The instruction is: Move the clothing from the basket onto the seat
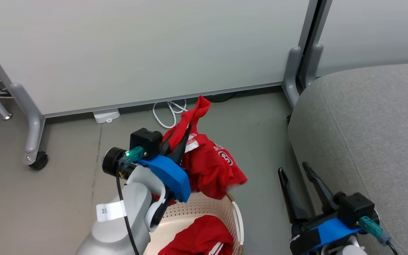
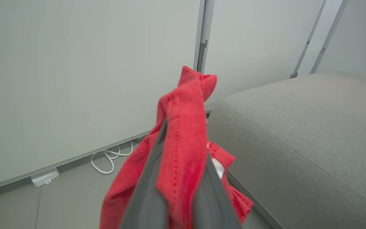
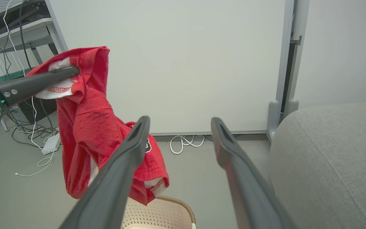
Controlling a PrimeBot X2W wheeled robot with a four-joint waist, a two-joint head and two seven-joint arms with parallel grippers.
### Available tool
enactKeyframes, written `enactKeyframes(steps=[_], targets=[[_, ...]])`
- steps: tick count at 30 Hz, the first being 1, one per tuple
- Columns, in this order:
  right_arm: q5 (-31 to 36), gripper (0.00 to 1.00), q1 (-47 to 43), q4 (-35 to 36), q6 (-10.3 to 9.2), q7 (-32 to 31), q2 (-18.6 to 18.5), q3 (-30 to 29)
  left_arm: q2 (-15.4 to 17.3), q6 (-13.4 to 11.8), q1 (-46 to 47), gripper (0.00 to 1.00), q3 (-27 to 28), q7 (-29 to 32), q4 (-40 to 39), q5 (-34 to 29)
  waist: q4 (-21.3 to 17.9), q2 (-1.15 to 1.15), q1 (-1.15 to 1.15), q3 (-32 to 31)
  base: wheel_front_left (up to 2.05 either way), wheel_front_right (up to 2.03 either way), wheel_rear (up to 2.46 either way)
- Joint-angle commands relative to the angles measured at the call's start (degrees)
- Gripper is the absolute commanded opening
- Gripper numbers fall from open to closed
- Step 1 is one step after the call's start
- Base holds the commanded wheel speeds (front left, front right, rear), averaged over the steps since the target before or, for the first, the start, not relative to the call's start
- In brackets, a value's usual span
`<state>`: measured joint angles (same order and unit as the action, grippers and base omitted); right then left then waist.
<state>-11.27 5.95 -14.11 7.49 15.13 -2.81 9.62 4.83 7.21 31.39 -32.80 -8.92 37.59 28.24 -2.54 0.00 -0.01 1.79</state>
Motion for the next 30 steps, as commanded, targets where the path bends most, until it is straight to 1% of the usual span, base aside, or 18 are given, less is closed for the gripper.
enactKeyframes(steps=[1,11,16,21,30], targets=[[-0.23,1.0,0.07,-0.24,0.01,0.04,-0.14,0.52,-0.29,0.45,1.67,0.0,-0.98,0.05,-0.39,0.47,-0.67,0.0,0.01,0.11,0.0,0.0,0.0],[-0.19,1.0,1.29,-1.0,0.01,0.04,-0.14,2.89,-1.35,0.29,4.33,0.0,-7.31,-0.54,-0.84,3.51,-6.18,0.0,0.01,-0.11,0.0,0.0,0.0],[-0.28,1.0,1.74,-1.46,0.01,0.04,-0.14,4.21,-1.68,0.29,5.79,0.0,-10.16,-0.84,-1.06,5.05,-7.69,0.0,0.01,-0.48,0.0,0.0,0.0],[0.04,1.0,2.34,-2.09,0.01,0.04,-0.14,5.07,-1.85,0.29,7.85,0.0,-14.29,-1.47,-1.43,7.28,-8.46,0.0,0.01,-0.56,0.0,0.0,0.0],[-0.16,1.0,3.98,-3.14,0.01,-0.56,-0.14,6.07,-1.91,0.29,9.58,0.0,-17.97,-2.48,-0.74,10.28,-7.99,0.0,0.01,0.0,0.0,0.0,0.0]])
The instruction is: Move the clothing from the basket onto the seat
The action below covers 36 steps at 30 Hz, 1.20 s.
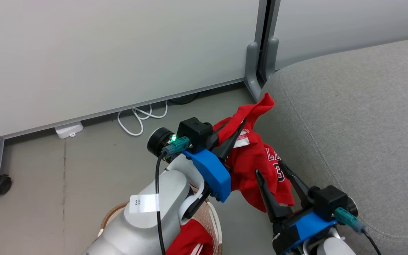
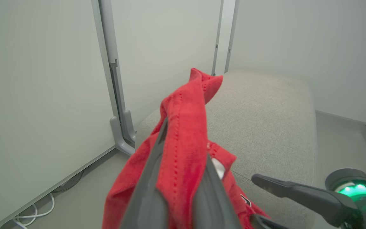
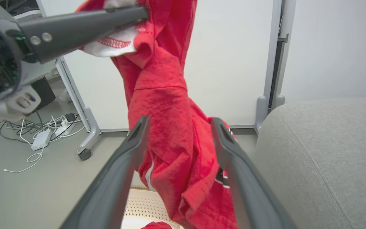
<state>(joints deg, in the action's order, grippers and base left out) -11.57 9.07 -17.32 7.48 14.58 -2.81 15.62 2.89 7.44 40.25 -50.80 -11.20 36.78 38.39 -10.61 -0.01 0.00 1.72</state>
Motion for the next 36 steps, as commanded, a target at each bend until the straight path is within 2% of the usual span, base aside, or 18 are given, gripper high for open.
enactKeyframes(steps=[1,10,19,20,21,31,32,33,34,36], targets=[[0.23,1.0,1.44,-0.51,0.02,-0.61,-0.14,0.67,0.02,0.06,0.97,0.0,-0.37,-0.29,0.1,0.4,0.2,0.01,0.0,0.22,0.0,0.0,0.0],[-0.15,1.0,10.49,-8.15,0.02,-3.04,-0.14,4.62,0.0,-0.21,2.71,0.0,-3.05,-1.31,0.06,2.36,2.05,0.01,0.0,1.55,0.0,0.0,0.0],[-3.45,1.0,16.85,-16.94,0.02,-1.94,-0.12,7.27,-0.01,-0.45,3.77,0.0,-5.3,-2.15,0.45,4.02,3.92,0.01,0.0,2.49,0.0,0.0,0.0],[-3.7,0.17,17.36,-17.63,0.02,-1.68,-0.13,7.63,0.0,-0.49,3.85,0.0,-5.51,-2.15,0.53,4.11,3.99,0.01,0.0,2.51,0.0,0.0,0.0],[-3.98,0.0,17.89,-18.19,0.03,-1.46,-0.13,8.08,-0.01,-0.52,3.98,0.0,-5.77,-2.22,0.6,4.28,4.05,0.01,0.0,2.53,0.0,0.0,0.0],[-5.76,0.0,19.55,-21.41,0.02,0.25,-0.13,9.1,-0.01,-1.07,4.51,0.0,-6.92,-3.12,1.53,5.42,3.67,0.01,0.0,2.1,0.0,0.0,0.0],[-5.74,0.0,19.65,-21.57,0.03,0.36,-0.13,9.09,-0.01,-1.18,4.52,0.07,-7.01,-3.21,1.61,5.53,3.62,0.01,0.0,2.01,0.0,0.0,0.0],[-5.72,0.0,19.69,-21.67,0.02,0.37,-0.13,9.08,-0.01,-1.23,4.52,0.46,-7.08,-3.2,1.68,5.69,3.58,0.01,0.0,1.94,0.0,0.0,0.0],[-5.7,0.0,19.73,-21.77,0.02,0.46,-0.13,9.05,-0.01,-1.33,4.55,1.0,-7.17,-3.27,1.75,5.78,3.53,0.01,0.0,1.91,0.0,0.0,0.0],[-5.59,0.0,19.72,-21.81,0.02,0.55,-0.13,8.98,0.0,-1.5,4.55,1.0,-7.24,-3.41,1.89,6.02,3.45,0.01,0.0,1.88,0.0,0.0,0.0]])
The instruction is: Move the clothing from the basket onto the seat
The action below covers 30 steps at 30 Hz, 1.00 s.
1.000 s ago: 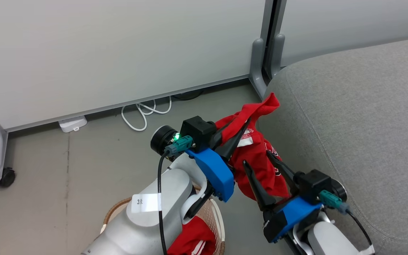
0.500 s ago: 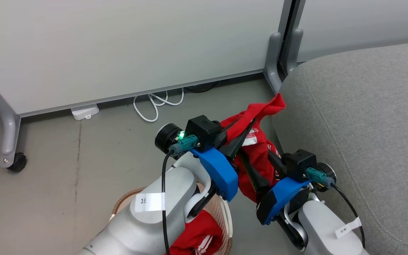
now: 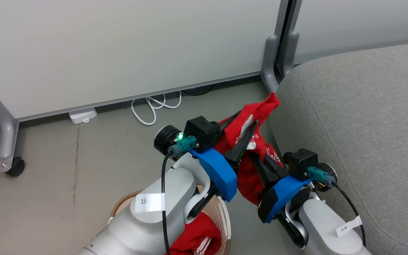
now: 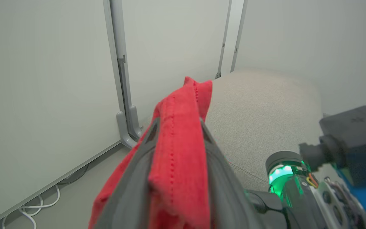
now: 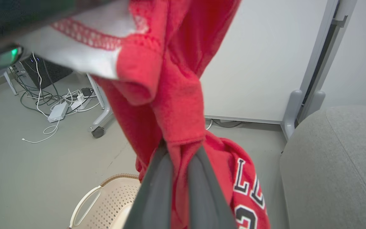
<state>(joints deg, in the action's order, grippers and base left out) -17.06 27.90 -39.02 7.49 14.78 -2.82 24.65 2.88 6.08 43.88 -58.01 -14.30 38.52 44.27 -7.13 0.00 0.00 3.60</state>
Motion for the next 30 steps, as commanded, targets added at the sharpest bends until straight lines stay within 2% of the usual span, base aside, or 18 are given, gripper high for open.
enactKeyframes(steps=[1,5,11,22,26,30], targets=[[0.01,0.0,0.86,-0.09,0.01,0.41,-0.12,-0.16,0.01,-0.22,0.89,1.0,0.0,-0.41,0.18,0.26,-0.05,0.0,0.0,0.01,0.0,0.0,0.0],[0.32,0.0,0.98,-0.07,0.01,0.45,-0.12,-0.84,0.29,-0.63,0.09,1.0,1.09,-0.63,0.38,0.14,-0.1,0.0,0.0,0.15,0.0,0.0,0.0],[1.58,0.0,0.4,1.74,0.01,0.45,-0.12,-3.3,3.37,-1.7,-3.63,1.0,5.65,-0.92,-3.53,-1.68,0.15,0.0,0.0,0.49,0.0,0.0,0.0],[3.71,0.0,-2.44,6.22,0.01,0.44,-0.11,-8.1,11.02,-3.94,-18.75,1.0,19.02,-0.95,-17.67,-12.42,1.27,0.0,0.0,1.05,0.0,0.0,0.0],[4.36,0.0,-3.22,7.46,0.01,0.45,-0.11,-9.34,12.41,-4.36,-25.33,1.0,24.64,-0.95,-21.45,-15.79,1.32,0.0,0.0,1.14,0.0,0.0,0.0],[4.71,0.0,-3.96,8.08,0.01,0.45,-0.11,-10.15,12.5,-3.67,-31.08,1.0,29.6,-0.95,-23.87,-18.0,1.3,0.0,0.0,1.04,0.0,0.0,0.0]])
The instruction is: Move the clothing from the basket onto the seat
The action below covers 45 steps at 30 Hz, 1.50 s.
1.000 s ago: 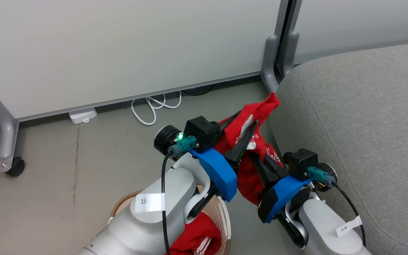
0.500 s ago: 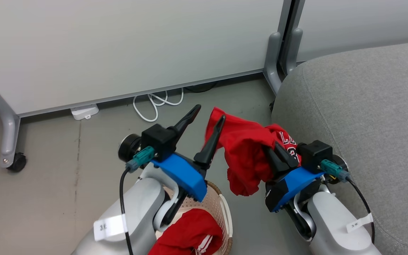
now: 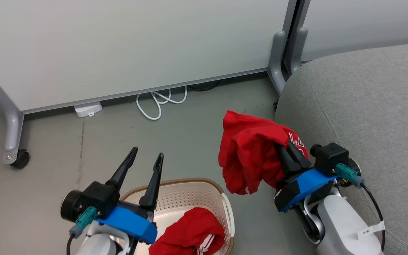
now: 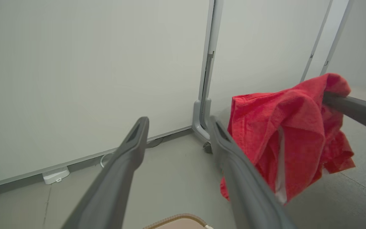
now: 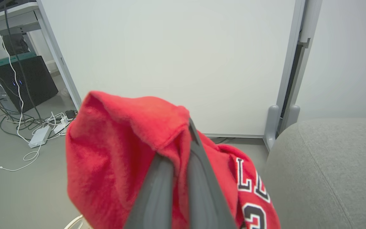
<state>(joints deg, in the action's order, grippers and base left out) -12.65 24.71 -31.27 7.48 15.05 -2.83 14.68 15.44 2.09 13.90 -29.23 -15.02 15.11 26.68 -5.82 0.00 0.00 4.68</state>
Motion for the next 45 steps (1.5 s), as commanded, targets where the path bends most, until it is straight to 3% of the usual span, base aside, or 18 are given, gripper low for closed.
enactKeyframes(steps=[1,13,21,36,45], targets=[[0.44,0.0,-0.82,0.43,0.03,0.18,-0.1,-0.38,-0.3,0.48,-2.19,1.0,1.92,-0.22,-0.87,-0.82,-0.02,0.0,0.0,-0.03,0.0,0.0,0.0],[0.37,0.0,-1.46,1.04,0.02,0.19,-0.09,-1.01,-3.23,3.66,-5.01,1.0,7.01,-0.23,-2.01,-5.49,-2.43,0.0,0.0,0.02,0.0,0.0,0.0],[-0.59,0.0,-1.18,1.68,0.02,0.19,-0.09,-0.92,-4.12,4.95,-4.85,1.0,8.04,-0.22,-2.54,-7.44,-8.87,0.0,0.0,1.28,0.0,0.0,0.0],[-2.52,0.0,-2.38,3.39,0.02,0.18,-0.06,-0.75,-3.01,5.52,-3.9,1.0,8.2,-0.21,-4.02,-8.63,-25.17,0.0,0.0,4.05,0.0,0.0,0.0],[-1.27,0.0,-5.21,6.15,0.03,0.18,-0.03,-6.03,-1.93,5.38,-0.07,1.0,3.46,-0.21,-3.03,-7.34,-26.42,0.0,0.0,5.91,0.0,0.0,0.0]])
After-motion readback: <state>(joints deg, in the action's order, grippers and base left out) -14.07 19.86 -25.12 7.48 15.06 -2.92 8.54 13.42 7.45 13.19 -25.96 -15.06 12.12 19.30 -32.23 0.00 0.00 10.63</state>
